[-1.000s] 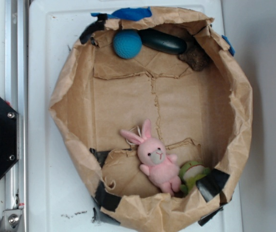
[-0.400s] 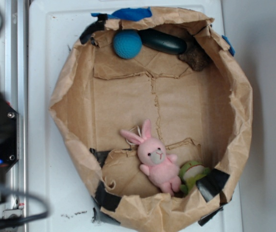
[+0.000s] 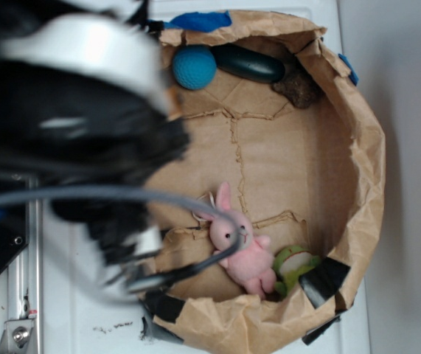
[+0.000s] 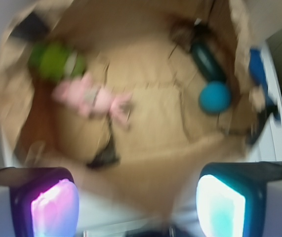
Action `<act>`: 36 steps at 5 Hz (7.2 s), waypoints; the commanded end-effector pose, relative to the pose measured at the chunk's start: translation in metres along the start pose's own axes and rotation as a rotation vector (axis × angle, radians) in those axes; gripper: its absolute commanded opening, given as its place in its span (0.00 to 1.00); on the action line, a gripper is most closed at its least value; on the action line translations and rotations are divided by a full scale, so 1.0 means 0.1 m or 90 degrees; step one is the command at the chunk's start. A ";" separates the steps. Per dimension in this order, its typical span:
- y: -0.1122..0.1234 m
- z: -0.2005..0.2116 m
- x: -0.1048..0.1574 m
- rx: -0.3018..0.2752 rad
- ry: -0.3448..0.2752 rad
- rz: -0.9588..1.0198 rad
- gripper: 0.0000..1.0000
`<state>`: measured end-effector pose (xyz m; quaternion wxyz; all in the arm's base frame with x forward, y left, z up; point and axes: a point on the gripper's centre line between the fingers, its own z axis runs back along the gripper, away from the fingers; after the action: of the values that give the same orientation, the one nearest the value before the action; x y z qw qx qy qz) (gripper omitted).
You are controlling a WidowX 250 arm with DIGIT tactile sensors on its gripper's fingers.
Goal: Grab the blue ball.
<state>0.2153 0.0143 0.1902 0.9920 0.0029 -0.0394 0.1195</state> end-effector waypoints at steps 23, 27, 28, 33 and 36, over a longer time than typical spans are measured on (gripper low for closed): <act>1.05 -1.19 0.55 0.184 -0.133 0.382 1.00; 1.10 -1.58 0.59 0.171 -0.089 0.357 1.00; 1.07 -1.61 0.57 0.174 -0.089 0.346 0.00; 0.99 -1.67 0.37 0.176 -0.089 0.332 0.00; 0.85 -1.51 0.35 0.102 -0.062 0.269 0.00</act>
<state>0.2428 0.1051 0.0352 0.9413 0.0827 -0.0651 0.3208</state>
